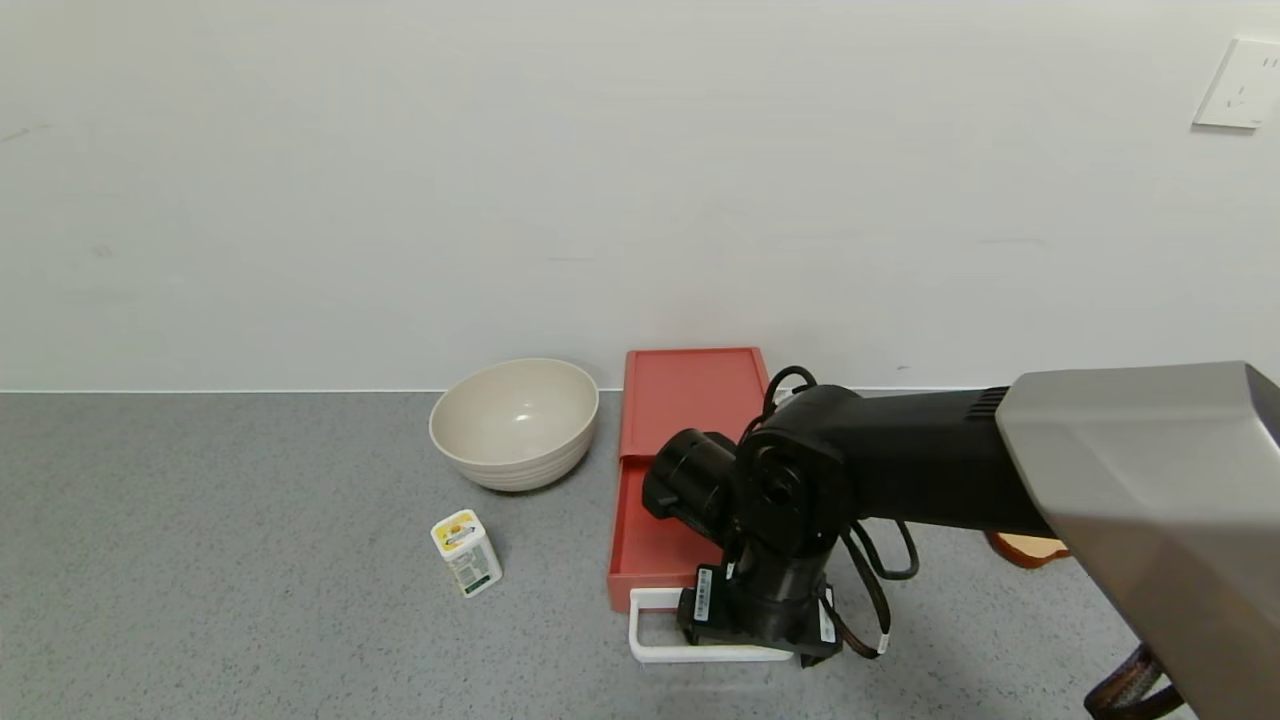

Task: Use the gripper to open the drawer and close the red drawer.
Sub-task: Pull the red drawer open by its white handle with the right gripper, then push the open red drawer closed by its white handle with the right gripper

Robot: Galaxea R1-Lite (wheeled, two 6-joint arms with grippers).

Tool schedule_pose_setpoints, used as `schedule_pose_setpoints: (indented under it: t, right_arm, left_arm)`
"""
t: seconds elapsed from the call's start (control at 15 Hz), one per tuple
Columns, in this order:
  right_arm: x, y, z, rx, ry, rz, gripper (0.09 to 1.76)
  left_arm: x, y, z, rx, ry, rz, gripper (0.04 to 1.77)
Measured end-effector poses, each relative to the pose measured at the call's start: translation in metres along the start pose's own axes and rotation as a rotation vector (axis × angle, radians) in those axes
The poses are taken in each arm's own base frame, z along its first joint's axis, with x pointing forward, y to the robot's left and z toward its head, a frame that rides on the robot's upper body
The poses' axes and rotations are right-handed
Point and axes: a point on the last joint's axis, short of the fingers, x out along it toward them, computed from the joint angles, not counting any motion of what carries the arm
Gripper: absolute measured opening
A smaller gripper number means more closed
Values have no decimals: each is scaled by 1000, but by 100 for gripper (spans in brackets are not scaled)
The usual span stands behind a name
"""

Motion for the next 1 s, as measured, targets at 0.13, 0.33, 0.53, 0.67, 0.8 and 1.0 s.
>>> schedule_pose_setpoints:
  t: [0.13,0.33,0.53,0.67,0.8,1.0]
  right_arm:
    - [-3,0,-2,-6,-1,4,171]
    - [-15,-2,-2,-11,-19,25,171]
    - [-42,-7,-4,-39,-57,65,171]
    - [-65,-13,-8,-78,-86,87,171]
    - [-90,-21,-10,-135,-158,105,171]
    - [-119,-38,-6,-211,-234,134,171]
  left_arm:
    - [0,0,0,0,0,0,172]
    - [0,0,0,0,0,0,172]
    - [0,0,0,0,0,0,172]
    - [0,0,0,0,0,1,172]
    - [0,0,0,0,0,2,172]
    - [0,0,0,0,0,3,172]
